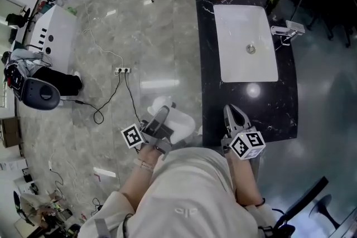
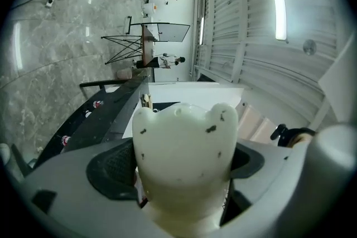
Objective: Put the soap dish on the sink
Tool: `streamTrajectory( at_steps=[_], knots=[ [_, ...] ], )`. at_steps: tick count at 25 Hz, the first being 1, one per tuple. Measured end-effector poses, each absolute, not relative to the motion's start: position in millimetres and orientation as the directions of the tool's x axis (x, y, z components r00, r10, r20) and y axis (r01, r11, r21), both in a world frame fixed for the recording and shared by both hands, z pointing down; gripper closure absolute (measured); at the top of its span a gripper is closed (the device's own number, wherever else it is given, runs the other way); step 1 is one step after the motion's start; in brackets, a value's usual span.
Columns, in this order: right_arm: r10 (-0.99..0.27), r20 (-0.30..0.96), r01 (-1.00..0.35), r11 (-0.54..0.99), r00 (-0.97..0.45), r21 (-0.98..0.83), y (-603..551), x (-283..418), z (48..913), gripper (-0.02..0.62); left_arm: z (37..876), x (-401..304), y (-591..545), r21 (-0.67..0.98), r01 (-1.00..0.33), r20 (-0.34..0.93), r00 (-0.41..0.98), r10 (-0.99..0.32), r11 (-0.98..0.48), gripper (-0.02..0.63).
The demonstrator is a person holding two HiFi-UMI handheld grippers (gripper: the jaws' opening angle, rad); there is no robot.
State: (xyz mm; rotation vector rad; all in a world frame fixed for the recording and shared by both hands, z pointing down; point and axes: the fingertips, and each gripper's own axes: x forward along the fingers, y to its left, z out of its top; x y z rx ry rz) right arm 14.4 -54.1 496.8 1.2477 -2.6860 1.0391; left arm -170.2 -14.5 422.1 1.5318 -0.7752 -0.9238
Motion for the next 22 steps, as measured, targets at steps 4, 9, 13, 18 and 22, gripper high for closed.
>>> streamTrajectory(
  at_steps=[4, 9, 13, 18, 22],
  knots=[
    [-0.692, 0.27, -0.69, 0.444, -0.669, -0.572, -60.9, 21.2, 500.4, 0.575, 420.7, -167.4, -27.0, 0.989, -0.006, -0.125, 0.491, -0.862, -0.146, 0.149],
    [-0.71, 0.288, -0.706, 0.403, -0.643, -0.582, -58.5, 23.7, 509.5, 0.575, 424.0, -163.8, -38.4, 0.989, -0.051, -0.088, 0.542, -0.836, -0.137, 0.149],
    [-0.737, 0.29, -0.721, 0.366, -0.611, -0.588, -62.7, 24.2, 515.1, 0.575, 425.6, -158.3, -56.3, 0.98, -0.112, -0.064, 0.599, -0.798, -0.163, 0.149],
    [-0.765, 0.297, -0.74, 0.324, -0.571, -0.589, -65.2, 21.7, 522.2, 0.575, 427.5, -147.4, -80.6, 0.939, -0.255, 0.011, 0.692, -0.722, -0.231, 0.149],
    [-0.799, 0.296, -0.756, 0.275, -0.523, -0.593, -69.3, 22.6, 521.6, 0.575, 426.2, -126.3, -100.9, 0.823, -0.419, 0.119, 0.787, -0.606, -0.383, 0.149]
  ],
)
